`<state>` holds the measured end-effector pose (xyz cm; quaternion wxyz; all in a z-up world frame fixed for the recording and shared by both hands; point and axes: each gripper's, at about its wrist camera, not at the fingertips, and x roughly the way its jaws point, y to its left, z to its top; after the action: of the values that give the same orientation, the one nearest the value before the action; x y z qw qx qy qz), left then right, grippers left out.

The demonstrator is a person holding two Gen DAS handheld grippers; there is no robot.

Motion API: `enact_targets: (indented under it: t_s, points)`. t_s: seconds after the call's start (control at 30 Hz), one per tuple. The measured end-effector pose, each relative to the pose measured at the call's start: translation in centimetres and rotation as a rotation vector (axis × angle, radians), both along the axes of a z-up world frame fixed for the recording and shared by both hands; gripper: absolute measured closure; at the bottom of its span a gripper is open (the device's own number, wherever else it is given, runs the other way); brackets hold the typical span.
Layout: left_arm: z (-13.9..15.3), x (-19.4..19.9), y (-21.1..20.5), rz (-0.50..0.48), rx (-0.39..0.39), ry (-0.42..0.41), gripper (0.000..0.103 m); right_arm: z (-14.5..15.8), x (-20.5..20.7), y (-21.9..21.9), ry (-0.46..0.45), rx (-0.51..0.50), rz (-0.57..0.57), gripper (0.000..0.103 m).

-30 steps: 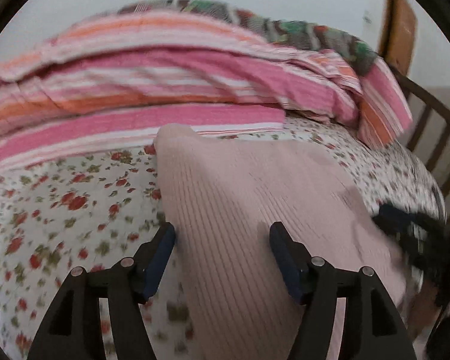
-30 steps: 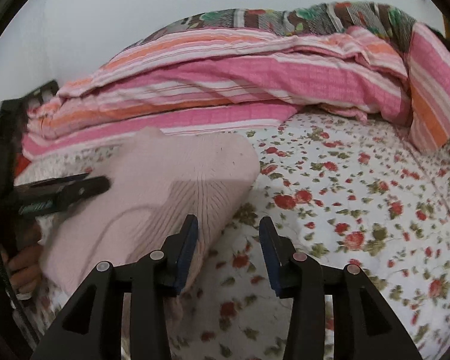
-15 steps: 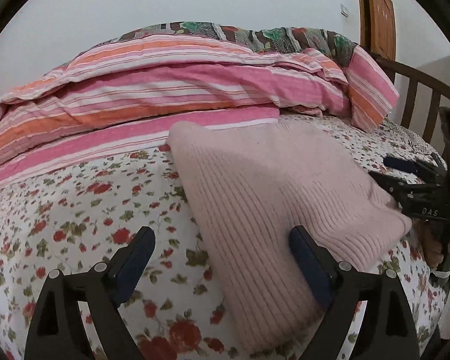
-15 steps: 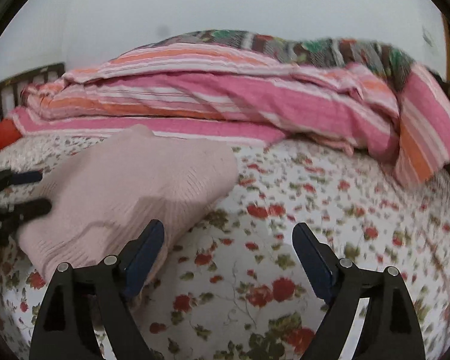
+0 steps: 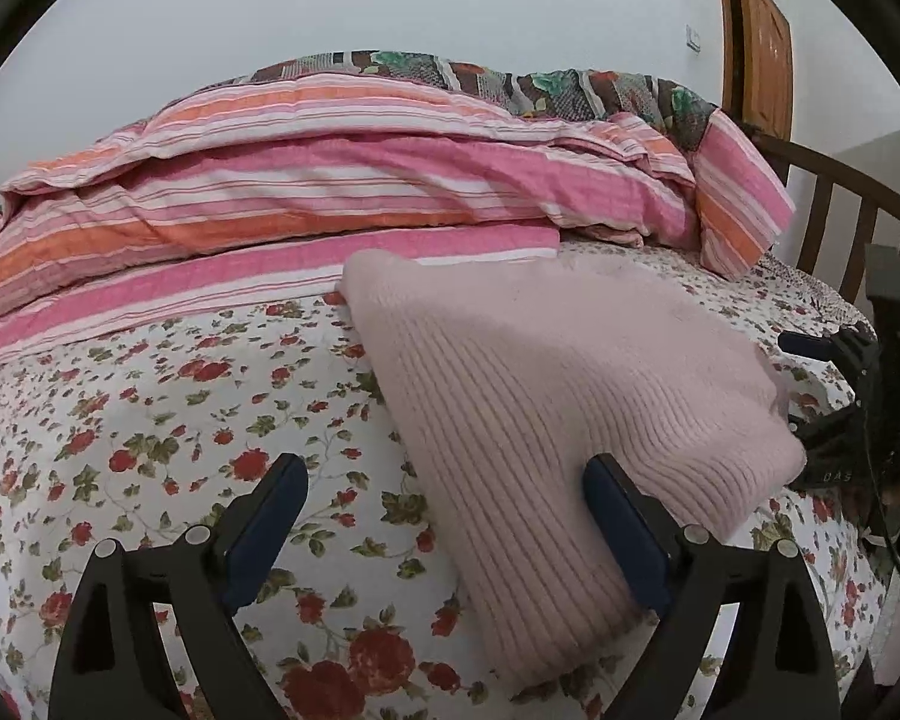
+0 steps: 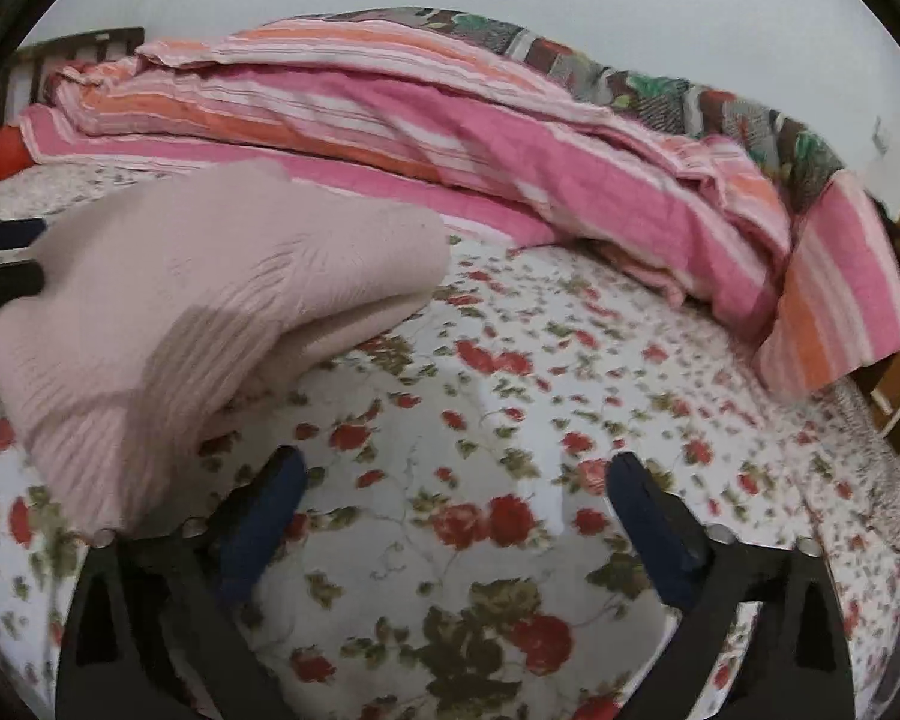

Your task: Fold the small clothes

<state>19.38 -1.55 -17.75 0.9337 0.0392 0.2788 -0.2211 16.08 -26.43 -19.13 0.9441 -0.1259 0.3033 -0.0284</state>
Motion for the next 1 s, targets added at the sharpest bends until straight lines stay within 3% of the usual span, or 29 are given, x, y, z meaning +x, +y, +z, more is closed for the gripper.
enact_targets:
  t_s: [0.2, 0.3, 0.4, 0.5, 0.6, 0.67, 0.83, 1.0]
  points:
    - [-0.4, 0.2, 0.2, 0.014, -0.025, 0.026, 0.008, -0.6, 1.6, -3.4, 0.099, 0.259, -0.024, 0.000]
    - [-0.5, 0.3, 0.3, 0.015, -0.035, 0.035, 0.008, -0.8, 1.6, -3.9, 0.112, 0.316, -0.011, 0.000]
    - [-0.5, 0.2, 0.3, 0.005, -0.039, 0.031, 0.014, -0.7, 1.5, -3.7, 0.109, 0.307, -0.011, 0.000]
    - [-0.4, -0.2, 0.0, -0.030, -0.042, 0.017, 0.030, -0.8, 1.5, -3.6, 0.109, 0.303, -0.012, 0.000]
    - [0.1, -1.0, -0.7, -0.083, -0.033, 0.005, 0.057, -0.8, 1.4, -3.6, 0.109, 0.301, -0.013, 0.000]
    - [0.9, -1.2, -0.7, -0.068, -0.058, 0.002, 0.060, -0.7, 1.5, -3.7, 0.109, 0.302, -0.012, 0.000]
    - [1.3, 0.4, 0.0, -0.032, -0.170, 0.076, 0.060, -0.7, 1.4, -3.6, 0.109, 0.301, -0.013, 0.000]
    - [0.9, 1.7, -0.2, 0.010, -0.172, 0.123, 0.039, -0.7, 1.5, -3.7, 0.109, 0.302, -0.012, 0.000]
